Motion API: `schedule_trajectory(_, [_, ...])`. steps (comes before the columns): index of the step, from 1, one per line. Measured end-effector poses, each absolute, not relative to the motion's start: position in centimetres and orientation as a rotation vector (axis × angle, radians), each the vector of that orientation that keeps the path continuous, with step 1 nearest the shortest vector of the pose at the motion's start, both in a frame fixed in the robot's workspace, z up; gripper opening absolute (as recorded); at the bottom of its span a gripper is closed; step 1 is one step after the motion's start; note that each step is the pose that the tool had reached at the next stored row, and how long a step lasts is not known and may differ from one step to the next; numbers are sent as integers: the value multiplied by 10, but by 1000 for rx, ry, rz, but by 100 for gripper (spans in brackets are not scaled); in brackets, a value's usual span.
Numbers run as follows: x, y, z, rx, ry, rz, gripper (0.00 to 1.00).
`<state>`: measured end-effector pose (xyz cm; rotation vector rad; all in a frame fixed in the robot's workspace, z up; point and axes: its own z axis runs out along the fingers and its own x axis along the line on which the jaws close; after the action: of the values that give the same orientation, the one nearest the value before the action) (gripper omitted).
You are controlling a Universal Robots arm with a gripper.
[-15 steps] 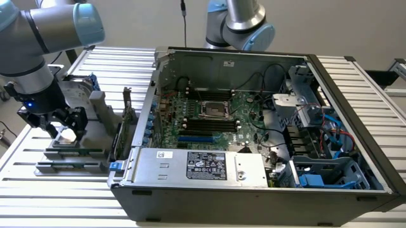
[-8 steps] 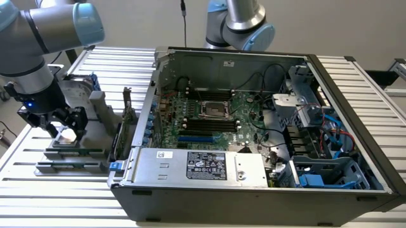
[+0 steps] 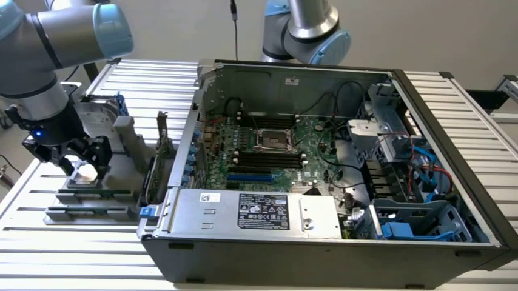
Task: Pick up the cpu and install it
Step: 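Pick up the cpu and move it towards the insertion slot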
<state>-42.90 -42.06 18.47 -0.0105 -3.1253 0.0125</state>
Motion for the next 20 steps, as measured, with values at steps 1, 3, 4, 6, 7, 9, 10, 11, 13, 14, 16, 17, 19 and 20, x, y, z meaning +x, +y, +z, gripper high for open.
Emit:
schedule_trajectory(1, [-429,-421,185,-11,-3125,12,71])
schedule_trajectory(3, [-429,-421,185,-11,-3125,12,71])
schedule_trajectory(4, [-429,-421,185,-11,-3125,11,69])
schedule_trajectory(6, [-429,-421,185,-11,-3125,10,62])
schedule_trajectory(7, [-429,-421,185,-11,-3125,10,62])
schedule_trajectory(9, [-429,-421,185,-11,-3125,8,62])
schedule_trajectory(10, [-429,-421,185,-11,-3125,7,62])
schedule_trajectory(11, [-429,-421,185,-11,-3125,7,62])
schedule_trajectory(13, [-429,-421,185,-10,-3125,5,60])
schedule_trajectory(14, [-429,-421,185,-10,-3125,4,60])
schedule_trajectory(16, [-429,-421,185,-10,-3125,3,55])
schedule_trajectory(17, [-429,-421,185,-10,-3125,2,55])
schedule_trajectory(19, [-429,-421,185,-11,-3126,1,55])
schedule_trajectory(20, [-429,-421,185,-10,-3126,0,55])
